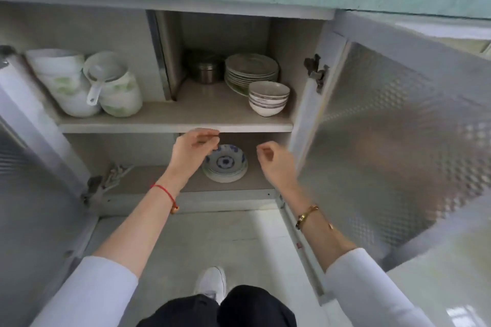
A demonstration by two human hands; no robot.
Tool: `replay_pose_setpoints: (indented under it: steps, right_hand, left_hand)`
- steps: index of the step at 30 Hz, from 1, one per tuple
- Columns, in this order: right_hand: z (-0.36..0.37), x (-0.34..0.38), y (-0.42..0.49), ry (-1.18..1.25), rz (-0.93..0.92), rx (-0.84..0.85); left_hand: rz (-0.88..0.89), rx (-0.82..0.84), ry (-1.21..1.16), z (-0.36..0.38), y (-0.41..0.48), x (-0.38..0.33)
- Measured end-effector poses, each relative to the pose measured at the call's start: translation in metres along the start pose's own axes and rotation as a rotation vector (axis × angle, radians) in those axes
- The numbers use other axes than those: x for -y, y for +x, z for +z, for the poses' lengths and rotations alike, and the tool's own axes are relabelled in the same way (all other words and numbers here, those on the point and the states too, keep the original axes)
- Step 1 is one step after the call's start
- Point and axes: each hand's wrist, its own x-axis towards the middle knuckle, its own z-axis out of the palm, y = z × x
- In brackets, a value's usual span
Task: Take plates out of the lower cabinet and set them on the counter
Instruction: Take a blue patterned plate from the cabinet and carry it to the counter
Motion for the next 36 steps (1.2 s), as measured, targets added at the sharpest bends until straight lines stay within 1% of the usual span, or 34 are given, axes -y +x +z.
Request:
replay_pose_setpoints:
  steps: [4,8,12,18,23,26,28,32,36]
  right_hand:
    - [0.067,-0.053,0.032,-0.067,0.129,0.093]
    - [0.122,-0.105,0.072,-0.137,0.217,0.178]
    - [0.151,-0.137,0.105,-0.181,0.252,0.219]
    - [0.187,-0.180,0.158,-0.222,0.233,0.242]
    - [0.209,-0.210,0.187,-0.365,0.208,0.280]
    - [0.224,-0.220,0.196,-0.331,0.258,0.264]
    - [0.233,-0.223,0.199,-0.287,0.305,0.257]
    - [0.241,-0.228,0.199,-0.318,0.316,0.246]
    - [0.246,-0.229,0.198,-0.393,0.260,0.213]
  left_hand:
    - [-0.143,-0.050,0.046,-0.001,0.038,0.080]
    - [-0.250,-0.074,0.098,0.008,0.089,0.153]
    - [-0.340,-0.060,0.118,0.014,0.136,0.200]
    - [-0.434,-0.062,0.149,0.031,0.194,0.260]
    - [-0.336,0.015,0.346,0.051,0.220,0.289]
    - [-0.268,0.105,0.495,0.060,0.229,0.299]
    - [-0.250,0.128,0.565,0.061,0.232,0.304]
    - [-0.226,0.186,0.621,0.059,0.235,0.312]
    - [-0.260,0.126,0.572,0.062,0.239,0.314]
